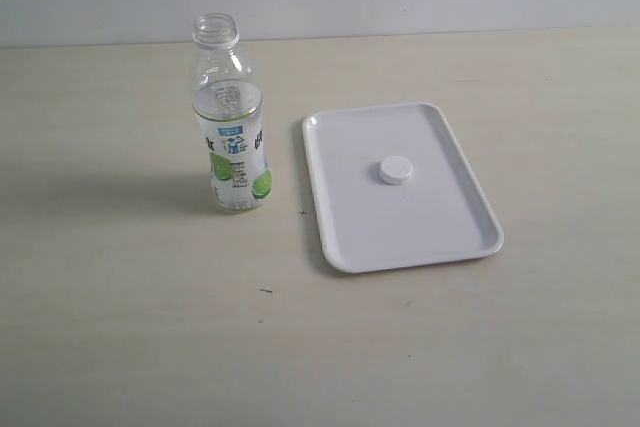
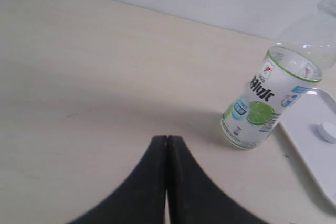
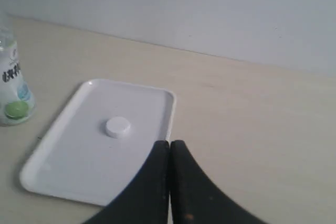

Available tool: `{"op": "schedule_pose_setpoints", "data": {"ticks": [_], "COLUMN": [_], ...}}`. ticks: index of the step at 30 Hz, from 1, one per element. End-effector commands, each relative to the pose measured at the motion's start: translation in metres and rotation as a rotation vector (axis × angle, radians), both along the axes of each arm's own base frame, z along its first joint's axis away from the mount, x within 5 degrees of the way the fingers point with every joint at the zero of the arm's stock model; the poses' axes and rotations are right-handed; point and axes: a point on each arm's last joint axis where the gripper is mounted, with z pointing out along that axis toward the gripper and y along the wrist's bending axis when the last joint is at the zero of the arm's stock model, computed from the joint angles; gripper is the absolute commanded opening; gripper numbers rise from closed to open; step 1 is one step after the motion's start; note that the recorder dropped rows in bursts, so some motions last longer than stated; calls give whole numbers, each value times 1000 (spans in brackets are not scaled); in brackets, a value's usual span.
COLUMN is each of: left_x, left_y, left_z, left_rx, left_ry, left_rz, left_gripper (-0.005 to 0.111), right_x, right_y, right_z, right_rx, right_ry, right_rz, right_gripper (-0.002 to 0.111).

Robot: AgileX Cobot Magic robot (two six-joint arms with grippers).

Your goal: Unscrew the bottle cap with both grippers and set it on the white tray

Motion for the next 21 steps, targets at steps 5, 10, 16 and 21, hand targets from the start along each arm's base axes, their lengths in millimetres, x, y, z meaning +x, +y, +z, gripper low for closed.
{"op": "schedule_pose_setpoints", "data": {"ticks": [5, 10, 16, 21], "left_x": [-2, -2, -2, -2], "left_y": [-5, -5, -5, -5], "left_z": [-1, -1, -1, -1], "left_rx": [-17, -15, -12, -12], "left_ry": [-2, -2, -3, -3], "left_rz": [-48, -48, -49, -49], "left_gripper": [0, 0, 0, 0], "right_x": [0, 0, -1, -19], "right_y": [3, 3, 3, -6], "right_z": [0, 0, 0, 3], "right_rx": [106, 103, 98, 118], "right_ry": [12, 12, 4, -116], "right_rz": [0, 0, 1, -61], "right_gripper": [0, 0, 0, 0]}}
